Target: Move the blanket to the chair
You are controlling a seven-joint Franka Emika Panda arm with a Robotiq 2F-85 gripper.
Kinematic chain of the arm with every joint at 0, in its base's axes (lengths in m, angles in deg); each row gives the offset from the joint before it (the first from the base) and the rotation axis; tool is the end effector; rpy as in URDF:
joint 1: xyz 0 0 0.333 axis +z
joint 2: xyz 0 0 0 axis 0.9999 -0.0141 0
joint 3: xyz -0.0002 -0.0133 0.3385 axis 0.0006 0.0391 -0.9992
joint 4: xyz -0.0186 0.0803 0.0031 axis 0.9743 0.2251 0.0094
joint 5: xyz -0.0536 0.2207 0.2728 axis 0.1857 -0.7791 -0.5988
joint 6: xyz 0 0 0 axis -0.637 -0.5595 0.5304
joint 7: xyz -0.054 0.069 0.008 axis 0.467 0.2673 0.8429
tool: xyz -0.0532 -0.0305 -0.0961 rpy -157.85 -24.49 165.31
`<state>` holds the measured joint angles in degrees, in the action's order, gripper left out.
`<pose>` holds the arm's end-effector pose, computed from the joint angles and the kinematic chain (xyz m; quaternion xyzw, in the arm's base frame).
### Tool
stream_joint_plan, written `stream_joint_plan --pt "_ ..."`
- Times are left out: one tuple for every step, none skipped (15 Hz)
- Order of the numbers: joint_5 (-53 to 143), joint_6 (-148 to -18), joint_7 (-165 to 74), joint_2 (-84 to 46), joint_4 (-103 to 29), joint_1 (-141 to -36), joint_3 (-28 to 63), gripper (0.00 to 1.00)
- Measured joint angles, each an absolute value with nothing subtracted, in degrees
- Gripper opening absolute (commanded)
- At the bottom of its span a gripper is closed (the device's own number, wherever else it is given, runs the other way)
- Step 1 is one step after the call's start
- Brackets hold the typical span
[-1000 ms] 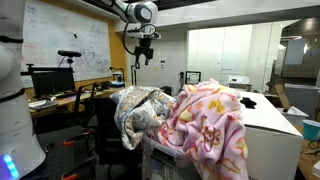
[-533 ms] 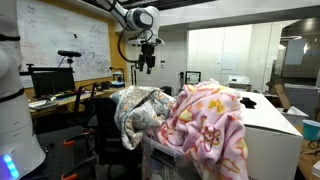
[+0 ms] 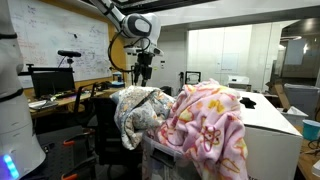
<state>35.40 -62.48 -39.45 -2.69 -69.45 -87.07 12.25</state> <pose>0.4766 0.0390 0.4100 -0.9935 -0.0135 0.1018 0.0490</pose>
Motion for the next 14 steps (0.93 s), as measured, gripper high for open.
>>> stream_joint_plan --pt "35.40 -64.17 -38.45 -2.61 -71.02 -87.39 12.31 1.00" --pt "35.42 -66.19 -38.04 -2.62 -72.53 -87.66 12.41 1.00" --pt "35.68 -68.58 -37.95 -2.70 -73.99 -87.98 12.52 1.00" --pt "36.32 -70.99 -37.95 -2.84 -75.33 -88.21 12.77 1.00" --pt "36.68 -73.41 -37.81 -3.01 -76.61 -88.39 13.05 1.00" --pt "36.72 -75.64 -37.36 -3.18 -77.75 -88.60 13.26 1.00" --pt "36.72 -77.85 -36.62 -3.38 -78.85 -88.81 13.45 1.00" --pt "36.72 -79.95 -35.68 -3.60 -79.90 -88.97 13.62 1.00" --pt "36.70 -82.01 -34.91 -3.84 -80.90 -89.16 13.71 1.00" --pt "36.70 -84.09 -34.39 -4.16 -81.78 -89.37 13.72 1.00" --pt "36.73 -86.15 -34.29 -4.55 -82.58 -89.49 13.73 1.00" --pt "37.41 -88.34 -34.47 -5.01 -83.24 -89.52 13.74 1.00" --pt "38.99 -90.54 -35.65 -5.58 -83.81 -89.52 13.74 1.00" --pt "41.30 -92.64 -37.82 -6.29 -84.25 -89.49 13.74 1.00"
